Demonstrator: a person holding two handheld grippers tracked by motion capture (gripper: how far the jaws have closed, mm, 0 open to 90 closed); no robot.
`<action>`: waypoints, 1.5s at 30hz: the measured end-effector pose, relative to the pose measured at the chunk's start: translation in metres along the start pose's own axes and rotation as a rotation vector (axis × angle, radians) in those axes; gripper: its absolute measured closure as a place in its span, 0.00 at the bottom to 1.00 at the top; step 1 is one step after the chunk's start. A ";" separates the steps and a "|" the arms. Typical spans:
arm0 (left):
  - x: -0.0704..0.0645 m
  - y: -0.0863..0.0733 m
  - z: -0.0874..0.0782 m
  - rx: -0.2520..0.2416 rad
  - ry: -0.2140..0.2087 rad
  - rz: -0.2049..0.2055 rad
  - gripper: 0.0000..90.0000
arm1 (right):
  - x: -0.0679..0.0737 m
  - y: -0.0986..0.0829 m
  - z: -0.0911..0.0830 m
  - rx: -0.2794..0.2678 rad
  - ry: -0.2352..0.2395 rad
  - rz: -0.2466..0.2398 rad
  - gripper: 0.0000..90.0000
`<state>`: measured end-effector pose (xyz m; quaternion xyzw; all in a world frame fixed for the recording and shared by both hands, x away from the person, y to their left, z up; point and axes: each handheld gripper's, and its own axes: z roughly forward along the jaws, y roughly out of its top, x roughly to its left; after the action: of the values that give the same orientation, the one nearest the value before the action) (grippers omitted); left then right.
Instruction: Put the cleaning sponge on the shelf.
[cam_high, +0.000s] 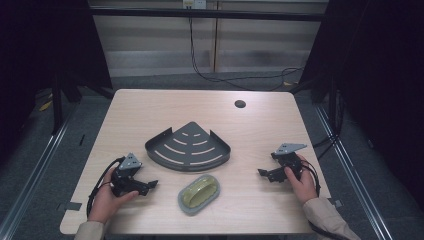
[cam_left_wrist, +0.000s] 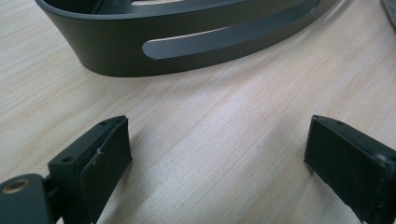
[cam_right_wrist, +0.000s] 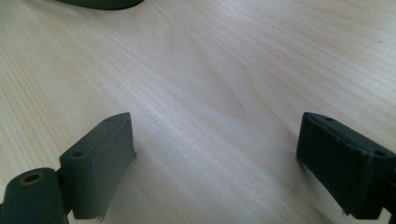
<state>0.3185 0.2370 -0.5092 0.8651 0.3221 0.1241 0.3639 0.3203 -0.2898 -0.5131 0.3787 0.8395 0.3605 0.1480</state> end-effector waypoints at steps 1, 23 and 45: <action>0.000 0.000 0.000 0.000 0.000 0.000 0.07 | 0.000 0.000 0.000 0.000 0.000 0.000 0.12; -0.062 0.100 -0.012 0.387 -0.127 0.034 0.33 | 0.000 0.000 0.000 0.001 -0.001 0.000 0.12; -0.114 0.150 0.022 0.569 -0.244 0.123 0.41 | 0.000 0.000 0.000 0.000 -0.001 0.000 0.12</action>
<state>0.3121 0.0721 -0.4156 0.9586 0.2449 -0.0541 0.1352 0.3204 -0.2898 -0.5131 0.3789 0.8395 0.3603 0.1481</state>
